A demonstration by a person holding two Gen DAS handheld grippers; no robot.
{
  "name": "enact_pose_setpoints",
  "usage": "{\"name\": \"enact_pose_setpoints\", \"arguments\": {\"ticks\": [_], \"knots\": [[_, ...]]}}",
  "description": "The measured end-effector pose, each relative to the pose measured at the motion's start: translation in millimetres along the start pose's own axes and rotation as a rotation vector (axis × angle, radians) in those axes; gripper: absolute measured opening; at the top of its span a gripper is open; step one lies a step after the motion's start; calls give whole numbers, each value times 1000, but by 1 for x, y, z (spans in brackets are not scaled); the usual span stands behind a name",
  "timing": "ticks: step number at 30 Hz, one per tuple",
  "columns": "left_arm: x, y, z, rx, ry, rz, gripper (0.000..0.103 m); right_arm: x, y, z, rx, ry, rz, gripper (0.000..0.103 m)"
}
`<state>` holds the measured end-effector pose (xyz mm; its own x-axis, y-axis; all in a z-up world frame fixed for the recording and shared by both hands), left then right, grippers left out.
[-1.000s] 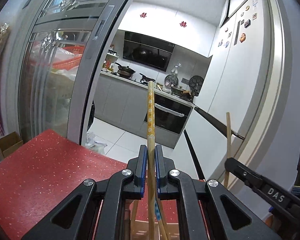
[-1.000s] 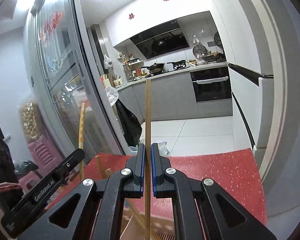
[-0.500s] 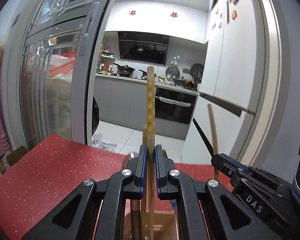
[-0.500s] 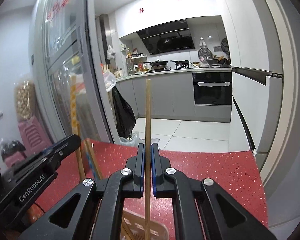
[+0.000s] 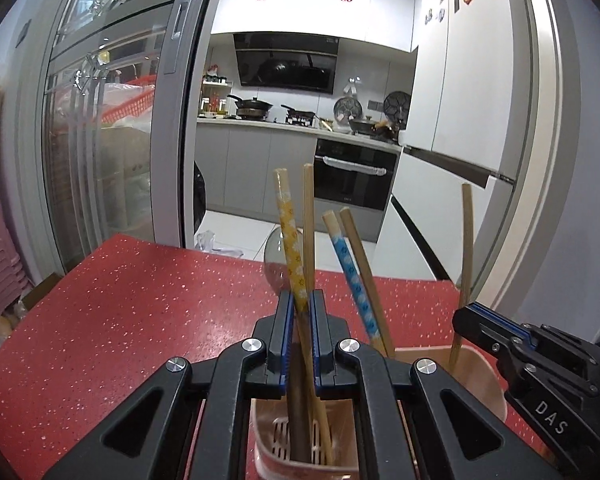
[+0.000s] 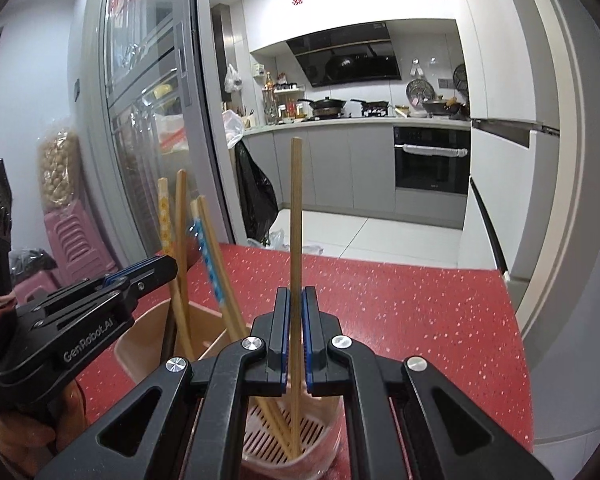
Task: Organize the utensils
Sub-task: 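Open both tools to drop the chopsticks into the caddy, then move both open tools back down to the brown spoons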
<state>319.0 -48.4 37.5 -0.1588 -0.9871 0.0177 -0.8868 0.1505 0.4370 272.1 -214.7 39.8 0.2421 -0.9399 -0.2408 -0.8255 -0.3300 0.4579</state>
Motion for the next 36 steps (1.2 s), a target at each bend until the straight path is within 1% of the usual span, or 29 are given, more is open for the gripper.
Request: {"name": "enact_pose_setpoints", "arguments": {"ticks": [7,12,13,14,16,22,24,31,32,33,34,35,36], "knots": [[0,5,7,-47,-3,3,33,-1,6,4,-43,11,-9,7],[-3,14,7,-50,10,-9,33,-4,7,6,-76,12,-15,8],[-4,16,6,-49,14,-12,33,-3,6,6,-93,3,-23,14],[-6,19,5,-47,17,-17,33,-2,6,6,-102,-5,-23,28],[-9,23,6,-44,20,-24,33,-1,7,5,-101,-18,-25,42],[-19,37,11,-60,36,-37,33,0,22,-2,-83,-43,-22,43],[-24,43,14,-63,45,-40,33,0,29,-3,-78,-47,-23,44],[-34,68,29,-86,39,-35,34,-3,59,6,-92,-63,-21,54],[-35,72,33,-94,38,-33,42,-3,64,8,-99,-69,-22,57],[-36,75,35,-103,37,-33,93,-4,67,11,-107,-75,-24,59],[-38,79,40,-129,36,-54,103,-4,71,16,-123,-83,-26,66],[-39,84,45,-116,30,-77,103,-5,74,21,-139,-94,-28,72],[-39,86,47,-122,19,-71,103,-4,77,25,-149,-101,-30,74]]}}
Point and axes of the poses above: each gripper's, at about its wrist camera, not at the fingertips, and y roughly against the way its jaws point, x to its right, z to its underside, the point moved 4 cm from there along -y, roughly the way its jaws point, and after that the axes turned 9 degrees about -y, right-handed, at the moved point
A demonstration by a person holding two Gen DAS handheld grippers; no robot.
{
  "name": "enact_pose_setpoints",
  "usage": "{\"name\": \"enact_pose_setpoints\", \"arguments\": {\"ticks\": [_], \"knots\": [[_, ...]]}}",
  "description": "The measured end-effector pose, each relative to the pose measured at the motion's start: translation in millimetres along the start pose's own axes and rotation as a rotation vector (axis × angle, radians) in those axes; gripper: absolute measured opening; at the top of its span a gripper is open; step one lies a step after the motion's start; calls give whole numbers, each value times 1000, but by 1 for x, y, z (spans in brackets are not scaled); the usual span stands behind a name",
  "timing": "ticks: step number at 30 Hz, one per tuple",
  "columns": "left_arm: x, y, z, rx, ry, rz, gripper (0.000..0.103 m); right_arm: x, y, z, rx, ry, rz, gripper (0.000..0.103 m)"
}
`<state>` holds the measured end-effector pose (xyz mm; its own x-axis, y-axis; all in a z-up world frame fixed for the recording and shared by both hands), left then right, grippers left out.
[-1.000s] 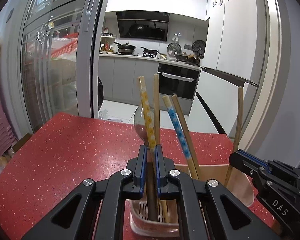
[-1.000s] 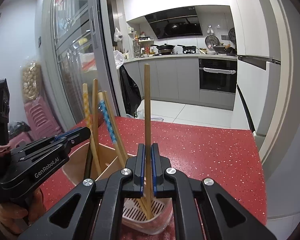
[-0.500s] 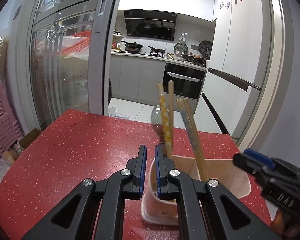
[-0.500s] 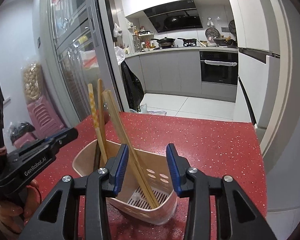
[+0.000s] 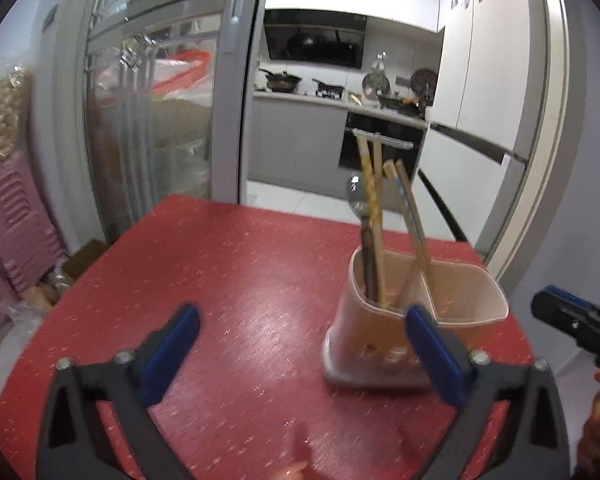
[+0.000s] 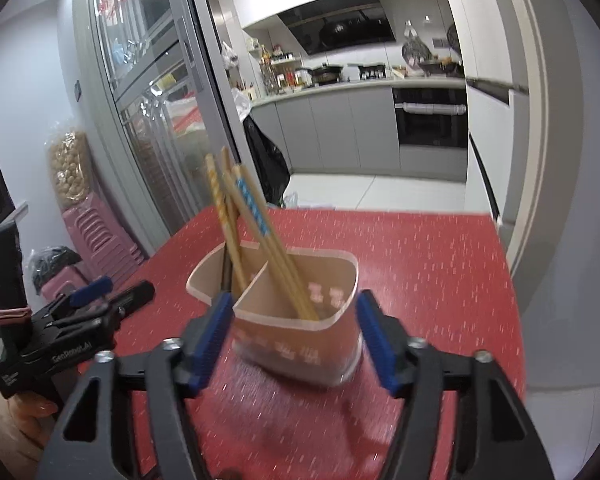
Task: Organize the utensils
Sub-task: 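Move both open tools back down to the brown spoons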
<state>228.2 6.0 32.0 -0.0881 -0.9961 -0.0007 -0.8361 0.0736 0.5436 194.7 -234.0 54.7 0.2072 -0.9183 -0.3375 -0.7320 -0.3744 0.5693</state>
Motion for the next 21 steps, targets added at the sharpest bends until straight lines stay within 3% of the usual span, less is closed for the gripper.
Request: {"name": "enact_pose_setpoints", "arguments": {"ticks": [5,14,21], "knots": [[-8,13,29,-76,-65,-1,103,-1,9,32,-90,-16,39,77],[-13,25,117,-289,-158,33,103,5,13,113,-317,-65,99,77],[-6,38,154,-347,-189,69,103,1,12,159,-425,-43,121,77]]}}
Point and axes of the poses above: each gripper's, at about its wrist camera, not at the fingertips, and y roughly against the way its jaws point, x to its right, z to its underside, the point moved 4 cm from there along -y, roughly the way its jaws point, and after that the axes turned 9 degrees about -y, right-handed, at the moved point
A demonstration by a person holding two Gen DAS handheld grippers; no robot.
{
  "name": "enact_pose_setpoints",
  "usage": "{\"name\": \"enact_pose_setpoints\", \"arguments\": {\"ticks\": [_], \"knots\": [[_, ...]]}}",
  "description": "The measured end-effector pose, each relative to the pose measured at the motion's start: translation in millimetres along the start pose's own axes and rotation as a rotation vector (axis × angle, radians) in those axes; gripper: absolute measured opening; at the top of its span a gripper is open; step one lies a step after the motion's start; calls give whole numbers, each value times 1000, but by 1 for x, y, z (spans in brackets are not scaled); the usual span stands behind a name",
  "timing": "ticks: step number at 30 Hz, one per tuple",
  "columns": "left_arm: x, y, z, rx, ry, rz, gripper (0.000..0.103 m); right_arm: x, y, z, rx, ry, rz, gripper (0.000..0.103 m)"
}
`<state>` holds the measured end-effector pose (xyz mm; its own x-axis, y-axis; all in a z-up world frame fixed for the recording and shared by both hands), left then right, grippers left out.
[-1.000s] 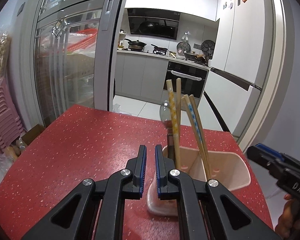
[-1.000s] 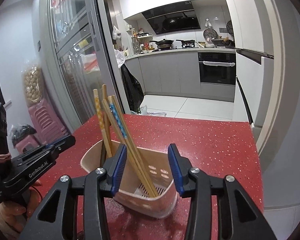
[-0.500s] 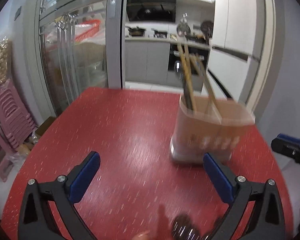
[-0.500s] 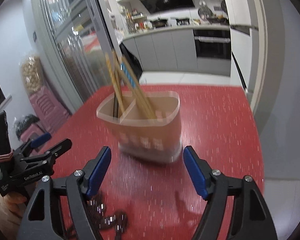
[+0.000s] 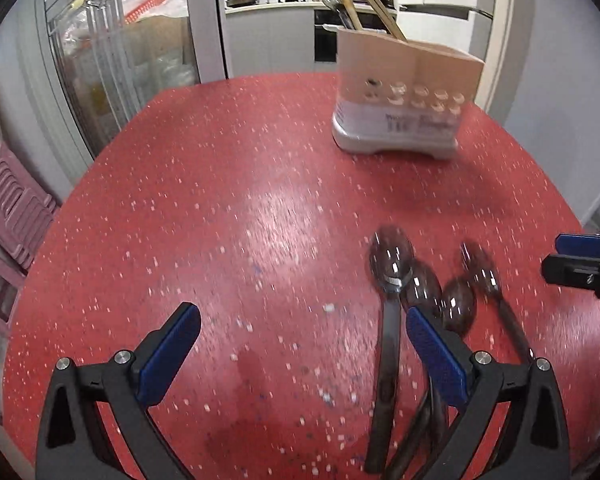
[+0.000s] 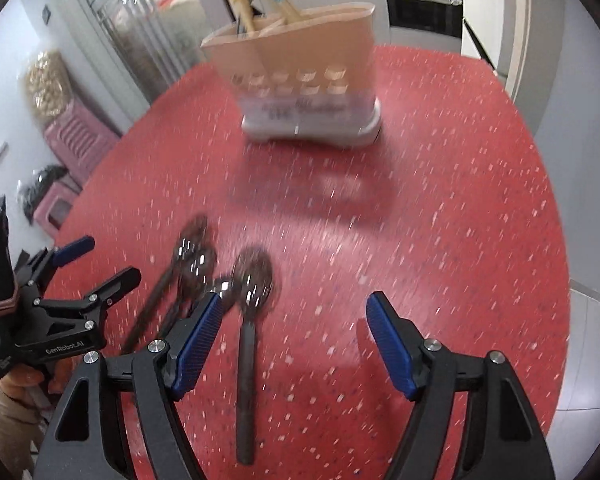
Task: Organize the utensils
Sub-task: 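Move both open tools back down to the brown spoons, then grasp a brown spoon handle with the right tool while the left tool grasps another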
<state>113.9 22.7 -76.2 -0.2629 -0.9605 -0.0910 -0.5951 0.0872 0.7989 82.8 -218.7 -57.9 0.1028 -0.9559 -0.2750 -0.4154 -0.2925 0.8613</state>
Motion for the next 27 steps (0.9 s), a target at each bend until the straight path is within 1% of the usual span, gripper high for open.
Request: {"name": "enact_pose_setpoints", "arguments": {"ticks": [4,7,11,15,21,24,27], "knots": [[7,-5,11,-39,-4,31,103,-5,-8,15,-40,10,10,77],[10,-12,16,-73,-26,27,103,-6,-13,20,-66,8,31,77],[13,-16,20,-87,-48,23,103,-7,-18,21,-90,7,49,77],[12,-19,21,-96,-54,25,103,-14,-25,23,-112,33,64,75],[9,-28,15,-104,-49,25,103,-24,-35,23,-130,79,97,69],[9,-29,12,-105,-55,28,103,-28,-38,22,-132,109,129,66],[11,-33,7,-107,-63,31,103,-33,-42,18,-135,145,170,60]]}}
Point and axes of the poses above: each gripper's, at about its wrist camera, not at the fingertips, and y roughly against the way its jaws point, x to its right, z to its underside, the point moved 4 cm from there along -y, roughly the way its jaws point, and after that the axes turned 9 degrees about -y, right-handed, at the moved point
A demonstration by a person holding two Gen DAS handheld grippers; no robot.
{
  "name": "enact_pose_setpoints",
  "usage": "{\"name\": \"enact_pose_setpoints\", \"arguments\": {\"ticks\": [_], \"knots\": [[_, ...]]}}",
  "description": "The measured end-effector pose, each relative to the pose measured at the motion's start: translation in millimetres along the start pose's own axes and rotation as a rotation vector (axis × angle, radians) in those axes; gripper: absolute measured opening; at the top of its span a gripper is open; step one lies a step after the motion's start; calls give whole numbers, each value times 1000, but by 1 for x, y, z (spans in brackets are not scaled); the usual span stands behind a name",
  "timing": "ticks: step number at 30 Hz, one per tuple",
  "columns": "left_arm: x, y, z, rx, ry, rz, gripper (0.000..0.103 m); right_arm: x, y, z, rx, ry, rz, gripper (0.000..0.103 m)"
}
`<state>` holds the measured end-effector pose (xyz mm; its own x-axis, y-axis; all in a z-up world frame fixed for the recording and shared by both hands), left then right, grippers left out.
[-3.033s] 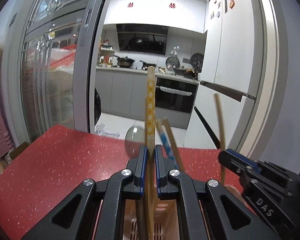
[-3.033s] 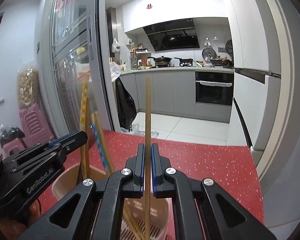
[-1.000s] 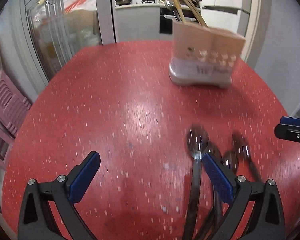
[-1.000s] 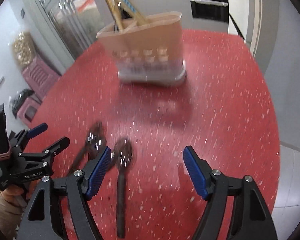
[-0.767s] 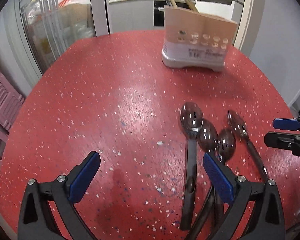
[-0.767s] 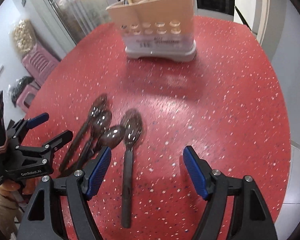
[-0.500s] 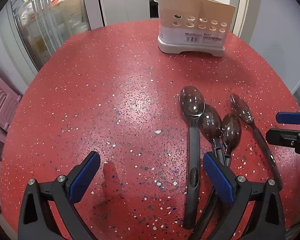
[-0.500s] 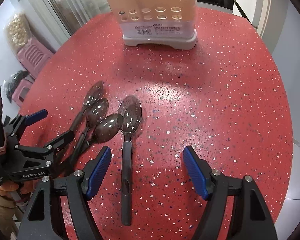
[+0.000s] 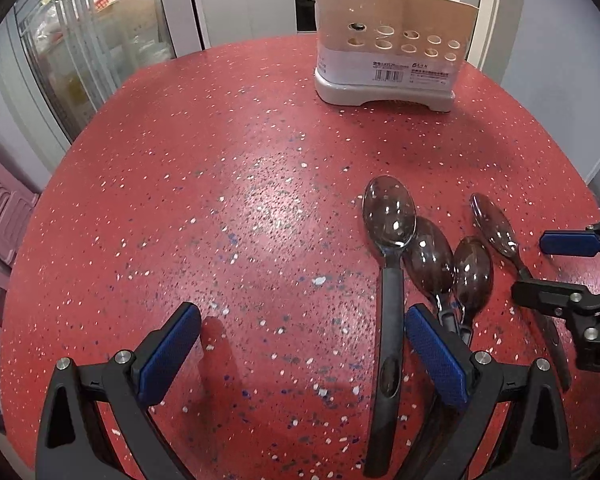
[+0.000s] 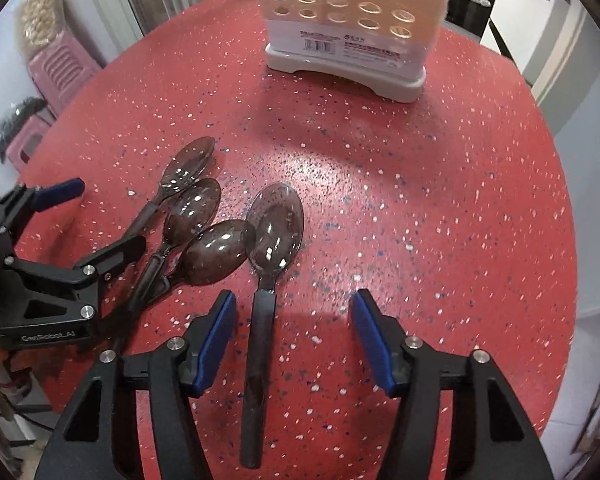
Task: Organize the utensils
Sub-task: 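Grasp a brown spoon handle with the right tool while the left tool grasps another, then lift both brown spoons and carry them over the caddy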
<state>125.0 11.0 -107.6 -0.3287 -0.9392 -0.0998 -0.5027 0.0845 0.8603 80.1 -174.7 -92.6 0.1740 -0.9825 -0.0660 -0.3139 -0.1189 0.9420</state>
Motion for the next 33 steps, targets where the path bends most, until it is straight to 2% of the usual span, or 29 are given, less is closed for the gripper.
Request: {"name": "enact_pose_setpoints", "arguments": {"ticks": [3,6,8,12,14,18,20,22,23,24,25,33], "knots": [[3,-1,-6,1,-8,16,103,-2,-2,-5,1,21,29,54],[7,-3,-11,-1,-21,16,103,-6,-2,-8,-4,34,29,47],[10,-3,-14,-3,-22,42,103,-8,-2,-9,-8,44,26,41],[13,-2,-16,-12,-35,50,103,-14,1,-7,-16,58,17,34],[15,-1,-16,-16,-46,63,100,-15,1,-8,-19,60,20,29],[21,2,-19,-23,-73,88,85,-13,1,-9,-24,55,10,13],[28,4,-21,-29,-102,105,76,-11,2,-10,-22,48,-3,12],[36,7,-22,-32,-130,121,60,-9,3,-9,-21,44,-10,12],[40,8,-23,-33,-145,130,55,-8,3,-9,-20,40,-15,12],[43,9,-23,-33,-156,130,42,-7,3,-9,-20,36,-20,12],[47,10,-24,-34,-172,119,37,-5,4,-9,-19,29,-28,12],[48,14,-22,-25,-171,74,37,16,11,-7,2,-46,-108,13]]}}
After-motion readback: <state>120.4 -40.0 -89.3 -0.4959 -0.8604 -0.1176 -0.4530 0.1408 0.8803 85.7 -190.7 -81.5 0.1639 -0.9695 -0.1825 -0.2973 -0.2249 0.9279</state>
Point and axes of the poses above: each gripper's, at about its wrist camera, not at the fingertips, and y roughly against the way its jaws point, x to its right, z to its underside, the point moved 4 cm from there along -y, roughly the way its jaws point, and after that the axes turned 9 degrees about -y, right-handed, at the moved point
